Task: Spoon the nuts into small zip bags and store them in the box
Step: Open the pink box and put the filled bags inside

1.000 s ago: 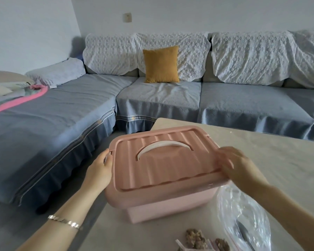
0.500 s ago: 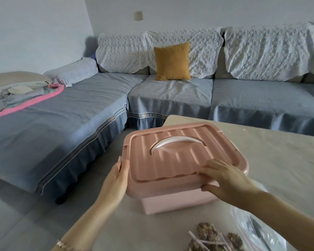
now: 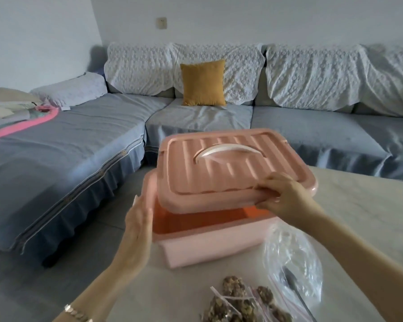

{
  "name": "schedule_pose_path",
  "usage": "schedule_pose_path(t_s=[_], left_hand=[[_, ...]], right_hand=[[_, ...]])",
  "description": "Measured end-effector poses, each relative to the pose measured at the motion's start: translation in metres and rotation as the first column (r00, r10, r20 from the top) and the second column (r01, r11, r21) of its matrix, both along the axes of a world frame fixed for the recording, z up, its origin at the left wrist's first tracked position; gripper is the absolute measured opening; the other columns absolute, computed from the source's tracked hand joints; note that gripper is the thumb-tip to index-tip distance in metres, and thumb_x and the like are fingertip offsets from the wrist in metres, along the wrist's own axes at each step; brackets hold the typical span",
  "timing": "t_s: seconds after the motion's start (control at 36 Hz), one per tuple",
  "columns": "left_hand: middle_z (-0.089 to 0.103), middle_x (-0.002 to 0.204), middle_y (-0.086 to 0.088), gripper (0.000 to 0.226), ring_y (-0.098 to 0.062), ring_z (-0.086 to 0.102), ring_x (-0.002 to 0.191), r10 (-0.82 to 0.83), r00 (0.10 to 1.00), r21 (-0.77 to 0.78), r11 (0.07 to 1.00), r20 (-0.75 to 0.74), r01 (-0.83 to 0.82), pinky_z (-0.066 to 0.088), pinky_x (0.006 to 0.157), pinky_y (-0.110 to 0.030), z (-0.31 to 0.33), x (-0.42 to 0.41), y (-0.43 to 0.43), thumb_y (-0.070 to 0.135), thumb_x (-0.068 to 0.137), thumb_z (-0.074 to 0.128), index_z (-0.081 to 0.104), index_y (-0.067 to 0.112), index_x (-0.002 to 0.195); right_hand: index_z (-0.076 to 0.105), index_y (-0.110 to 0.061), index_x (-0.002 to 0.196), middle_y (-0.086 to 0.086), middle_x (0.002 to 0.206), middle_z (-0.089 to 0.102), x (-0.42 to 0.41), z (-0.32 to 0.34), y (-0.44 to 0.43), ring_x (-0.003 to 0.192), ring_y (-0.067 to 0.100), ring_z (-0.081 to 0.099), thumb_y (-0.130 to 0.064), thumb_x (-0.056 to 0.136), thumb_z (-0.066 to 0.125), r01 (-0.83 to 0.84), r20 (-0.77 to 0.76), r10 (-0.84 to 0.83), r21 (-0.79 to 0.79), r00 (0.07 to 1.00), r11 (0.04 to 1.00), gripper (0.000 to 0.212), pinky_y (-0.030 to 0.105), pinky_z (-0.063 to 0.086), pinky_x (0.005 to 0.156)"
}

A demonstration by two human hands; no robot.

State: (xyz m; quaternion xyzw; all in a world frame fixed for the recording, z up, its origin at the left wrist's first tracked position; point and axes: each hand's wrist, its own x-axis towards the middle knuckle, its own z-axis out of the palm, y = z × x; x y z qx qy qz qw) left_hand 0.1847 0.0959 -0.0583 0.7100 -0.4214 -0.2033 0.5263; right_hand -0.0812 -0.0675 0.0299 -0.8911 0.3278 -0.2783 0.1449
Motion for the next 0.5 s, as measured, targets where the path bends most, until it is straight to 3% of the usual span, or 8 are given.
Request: schedule_pose_path(t_s=[0.06,0.08,0.17,0.22,0.28,0.33,0.42,0.5], left_hand=[[0.018,0.155,0.001,0.070,-0.014,0.013,0.143,0.024,0.970,0.058,0.998,0.243,-0.039,0.014,0.117,-0.043,0.005,-0.014,0.002,0.070,0.083,0.027,0.032,0.032,0.142],[0.019,0.154,0.001,0.067,-0.015,0.011,0.144,0.029,0.905,0.074,0.995,0.424,-0.067,0.013,0.116,-0.041,0.006,-0.019,0.002,0.066,0.084,0.028,0.038,0.028,0.138],[0.055,0.130,-0.001,0.065,-0.021,0.044,0.128,-0.054,0.670,0.074,0.997,0.741,-0.001,0.027,0.109,-0.041,0.009,-0.032,-0.004,0.062,0.088,0.024,0.066,0.019,0.111],[0.070,0.097,0.003,0.055,-0.019,0.064,0.100,-0.064,0.636,0.063,0.998,0.769,0.024,0.033,0.100,-0.034,0.006,-0.038,-0.011,0.054,0.088,0.032,0.073,0.017,0.090],[0.071,0.079,0.006,0.048,-0.019,0.067,0.081,-0.058,0.625,0.063,0.998,0.778,0.014,0.040,0.087,-0.035,0.008,-0.044,-0.015,0.048,0.085,0.037,0.073,0.017,0.080],[0.070,0.075,0.006,0.057,-0.019,0.066,0.074,-0.088,0.577,0.078,0.996,0.812,0.042,0.049,0.075,-0.033,0.008,-0.054,-0.018,0.057,0.087,0.034,0.073,0.015,0.082],[0.069,0.070,0.004,0.074,-0.018,0.066,0.064,-0.085,0.481,0.057,0.996,0.873,0.071,0.052,0.061,-0.029,0.006,-0.065,-0.019,0.062,0.092,0.020,0.073,0.011,0.085],[0.068,0.069,0.004,0.074,-0.018,0.066,0.059,-0.049,0.475,0.009,0.996,0.879,0.086,0.052,0.056,-0.028,0.003,-0.065,-0.021,0.060,0.093,0.018,0.073,0.011,0.086]], right_hand=[[0.071,-0.007,0.096,-0.013,0.084,0.051,-0.021,0.006,-0.008,0.088,0.015,0.048,-0.003,0.060,0.082,0.086,0.064,-0.083,-0.042,0.994,0.995,0.038,0.004,0.030,0.076],[0.071,-0.005,0.096,-0.011,0.085,0.052,-0.033,0.008,-0.013,0.088,0.017,0.048,-0.002,0.059,0.082,0.138,0.090,-0.132,-0.067,0.987,0.988,0.039,0.007,0.029,0.075],[0.070,0.000,0.097,0.009,0.090,0.061,-0.074,0.005,-0.027,0.091,0.029,0.052,0.000,0.058,0.083,0.319,0.140,-0.301,-0.134,0.943,0.938,0.041,0.016,0.029,0.080],[0.069,0.001,0.098,0.017,0.095,0.063,-0.104,-0.009,-0.037,0.094,0.036,0.053,0.000,0.060,0.082,0.450,0.151,-0.434,-0.091,0.888,0.889,0.040,0.024,0.033,0.084],[0.068,0.002,0.099,0.020,0.097,0.063,-0.128,-0.031,-0.046,0.096,0.041,0.053,0.000,0.062,0.081,0.538,0.147,-0.529,-0.024,0.836,0.843,0.039,0.037,0.038,0.088],[0.067,0.002,0.101,0.021,0.099,0.061,-0.150,-0.057,-0.050,0.100,0.043,0.051,-0.002,0.066,0.078,0.628,0.104,-0.631,0.058,0.769,0.776,0.036,0.047,0.038,0.091],[0.067,-0.002,0.101,0.020,0.102,0.059,-0.175,-0.097,-0.055,0.102,0.040,0.049,-0.006,0.072,0.074,0.735,-0.028,-0.742,0.168,0.670,0.657,0.030,0.045,0.035,0.088],[0.068,-0.004,0.099,0.020,0.106,0.060,-0.189,-0.130,-0.056,0.106,0.039,0.048,-0.009,0.074,0.072,0.780,-0.165,-0.767,0.237,0.620,0.579,0.026,0.042,0.036,0.087]])
